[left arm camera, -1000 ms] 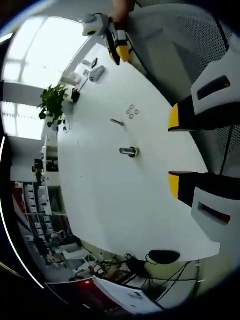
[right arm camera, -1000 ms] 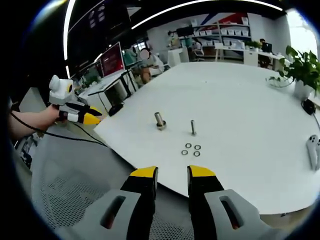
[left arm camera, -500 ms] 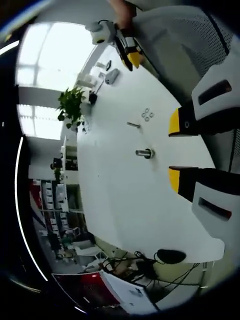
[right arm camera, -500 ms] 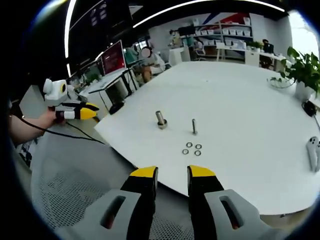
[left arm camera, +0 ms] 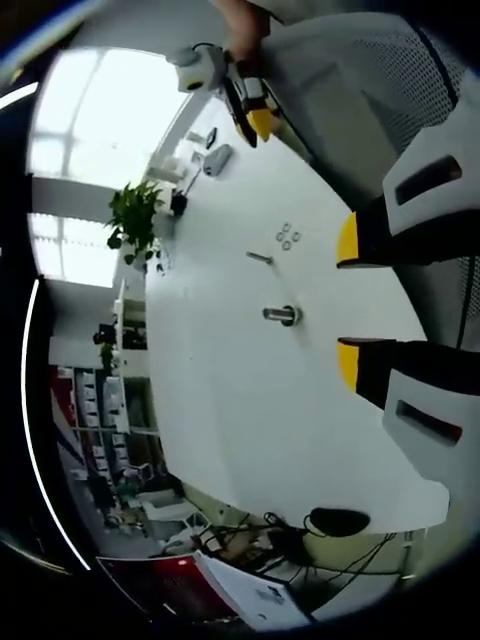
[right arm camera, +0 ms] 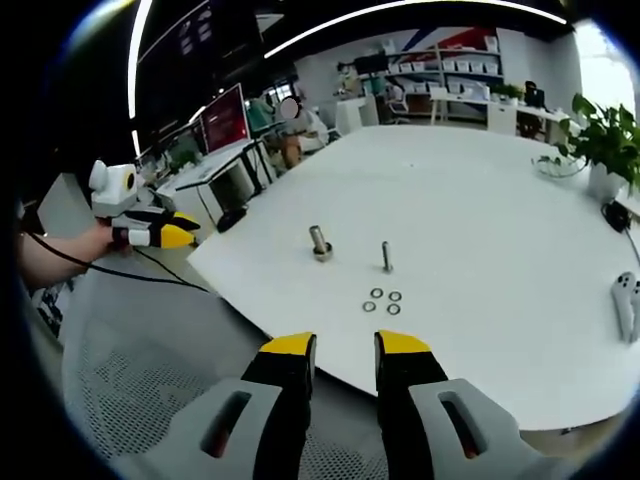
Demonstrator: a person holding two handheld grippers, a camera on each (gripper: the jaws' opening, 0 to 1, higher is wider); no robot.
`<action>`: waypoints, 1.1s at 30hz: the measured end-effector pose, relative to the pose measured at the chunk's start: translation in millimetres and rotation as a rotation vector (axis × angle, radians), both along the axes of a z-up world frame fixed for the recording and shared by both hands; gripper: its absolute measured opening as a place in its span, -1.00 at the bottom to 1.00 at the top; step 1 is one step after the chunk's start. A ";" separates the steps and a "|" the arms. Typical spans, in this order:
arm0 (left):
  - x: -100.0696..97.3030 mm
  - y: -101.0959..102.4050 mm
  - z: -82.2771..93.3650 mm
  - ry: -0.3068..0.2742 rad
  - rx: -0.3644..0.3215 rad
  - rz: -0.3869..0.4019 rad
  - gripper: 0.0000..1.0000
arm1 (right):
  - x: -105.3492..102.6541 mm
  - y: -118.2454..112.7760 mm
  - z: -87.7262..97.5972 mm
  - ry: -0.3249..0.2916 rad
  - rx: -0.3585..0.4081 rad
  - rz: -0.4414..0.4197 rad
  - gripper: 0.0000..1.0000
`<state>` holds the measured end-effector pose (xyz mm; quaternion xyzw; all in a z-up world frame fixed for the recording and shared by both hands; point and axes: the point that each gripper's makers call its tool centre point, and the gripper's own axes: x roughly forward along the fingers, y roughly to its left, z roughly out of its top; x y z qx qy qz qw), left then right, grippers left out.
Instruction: Place the washer onto the threaded stud by aligning its center hole with the stud, sliding it down to the base, and recovering from edge contact or off-axis alignment until the washer reaches the visible bottom stop.
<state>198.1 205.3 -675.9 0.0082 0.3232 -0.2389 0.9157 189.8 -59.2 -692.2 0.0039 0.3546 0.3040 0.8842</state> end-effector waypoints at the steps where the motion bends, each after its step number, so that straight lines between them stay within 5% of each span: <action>1: -0.5 -0.9 3.7 -0.005 -0.007 0.012 -0.51 | 0.1 -0.1 0.2 -0.001 0.001 -0.001 -0.49; 3: 1.7 -2.2 11.3 -0.048 -0.010 0.019 -0.55 | -0.1 -1.0 0.3 -0.001 0.001 -0.005 -0.49; 33: -1.3 -8.6 21.1 -0.056 -0.005 0.036 -0.54 | -2.6 2.7 0.4 -0.001 0.001 0.017 -0.49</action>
